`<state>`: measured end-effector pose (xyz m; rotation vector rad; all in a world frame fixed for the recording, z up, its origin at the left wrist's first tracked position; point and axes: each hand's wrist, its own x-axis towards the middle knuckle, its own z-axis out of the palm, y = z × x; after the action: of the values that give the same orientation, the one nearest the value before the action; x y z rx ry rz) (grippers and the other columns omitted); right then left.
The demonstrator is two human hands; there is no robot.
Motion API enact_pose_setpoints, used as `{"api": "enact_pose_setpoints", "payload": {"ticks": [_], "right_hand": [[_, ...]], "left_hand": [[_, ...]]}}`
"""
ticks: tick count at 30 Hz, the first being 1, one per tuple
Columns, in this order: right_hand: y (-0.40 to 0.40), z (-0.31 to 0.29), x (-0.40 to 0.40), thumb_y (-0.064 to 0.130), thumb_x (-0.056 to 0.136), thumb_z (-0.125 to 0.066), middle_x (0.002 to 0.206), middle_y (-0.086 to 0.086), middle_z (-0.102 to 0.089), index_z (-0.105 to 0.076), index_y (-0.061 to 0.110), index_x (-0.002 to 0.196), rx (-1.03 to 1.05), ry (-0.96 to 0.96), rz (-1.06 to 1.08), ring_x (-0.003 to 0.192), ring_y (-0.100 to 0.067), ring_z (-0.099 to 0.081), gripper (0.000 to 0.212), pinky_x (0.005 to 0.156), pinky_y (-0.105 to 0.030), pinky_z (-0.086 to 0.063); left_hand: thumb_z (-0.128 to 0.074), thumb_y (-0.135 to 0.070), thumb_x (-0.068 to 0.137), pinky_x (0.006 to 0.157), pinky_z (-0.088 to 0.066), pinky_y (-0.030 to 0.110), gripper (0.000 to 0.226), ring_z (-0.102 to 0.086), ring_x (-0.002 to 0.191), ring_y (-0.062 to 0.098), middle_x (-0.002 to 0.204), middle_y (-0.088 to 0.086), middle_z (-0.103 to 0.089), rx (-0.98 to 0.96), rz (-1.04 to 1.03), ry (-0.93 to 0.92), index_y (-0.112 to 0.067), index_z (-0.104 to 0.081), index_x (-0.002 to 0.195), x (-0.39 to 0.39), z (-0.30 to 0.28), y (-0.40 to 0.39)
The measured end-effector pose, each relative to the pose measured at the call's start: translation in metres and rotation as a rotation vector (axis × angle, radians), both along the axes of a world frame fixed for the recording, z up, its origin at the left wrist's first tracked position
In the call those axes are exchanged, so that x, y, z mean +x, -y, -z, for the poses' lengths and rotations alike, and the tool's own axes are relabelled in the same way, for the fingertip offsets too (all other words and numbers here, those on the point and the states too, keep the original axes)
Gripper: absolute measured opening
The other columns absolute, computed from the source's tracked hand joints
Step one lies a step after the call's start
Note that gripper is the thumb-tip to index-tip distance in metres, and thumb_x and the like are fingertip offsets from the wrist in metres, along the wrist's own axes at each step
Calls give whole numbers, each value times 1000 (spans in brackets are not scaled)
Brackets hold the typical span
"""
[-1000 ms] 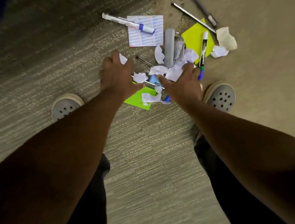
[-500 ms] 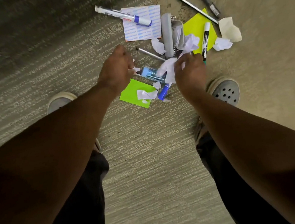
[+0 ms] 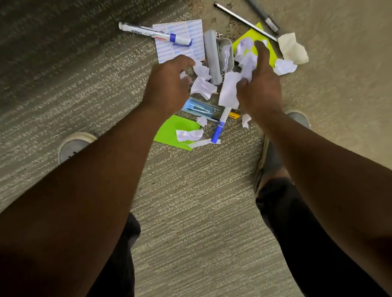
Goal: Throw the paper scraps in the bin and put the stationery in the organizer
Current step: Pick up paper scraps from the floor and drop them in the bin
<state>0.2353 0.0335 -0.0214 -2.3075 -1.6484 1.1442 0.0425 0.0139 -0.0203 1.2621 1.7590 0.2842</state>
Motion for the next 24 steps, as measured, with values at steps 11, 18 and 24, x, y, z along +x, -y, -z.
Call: {"api": "enact_pose_setpoints", "payload": {"ticks": [11, 18, 24], "right_hand": [[-26, 22, 7, 13, 83, -59, 109, -17, -64, -49, 8, 122, 17, 146, -390, 105, -36, -57, 40, 76, -37, -37], [-28, 12, 21, 11, 84, -60, 100, -12, -69, -62, 3, 101, -8, 36, -205, 97, -28, -61, 18, 75, -24, -37], [-20, -17, 38, 15, 85, -66, 92, -14, -64, -61, 8, 99, -192, -151, 92, 75, -23, -63, 17, 65, -24, -48]], "left_hand": [[-83, -29, 65, 76, -47, 33, 51, -64, 97, 35, 105, 15, -69, -48, 172, -154, -11, -62, 107, 36, 30, -11], [-76, -17, 78, 59, -30, 22, 19, -52, 72, 16, 78, 3, -58, -82, -84, 8, -2, -67, 86, 32, 24, -3], [-73, -24, 83, 65, -41, 29, 17, -48, 72, 15, 80, 6, -57, -204, -477, 226, -13, -61, 79, 6, -7, 16]]}}
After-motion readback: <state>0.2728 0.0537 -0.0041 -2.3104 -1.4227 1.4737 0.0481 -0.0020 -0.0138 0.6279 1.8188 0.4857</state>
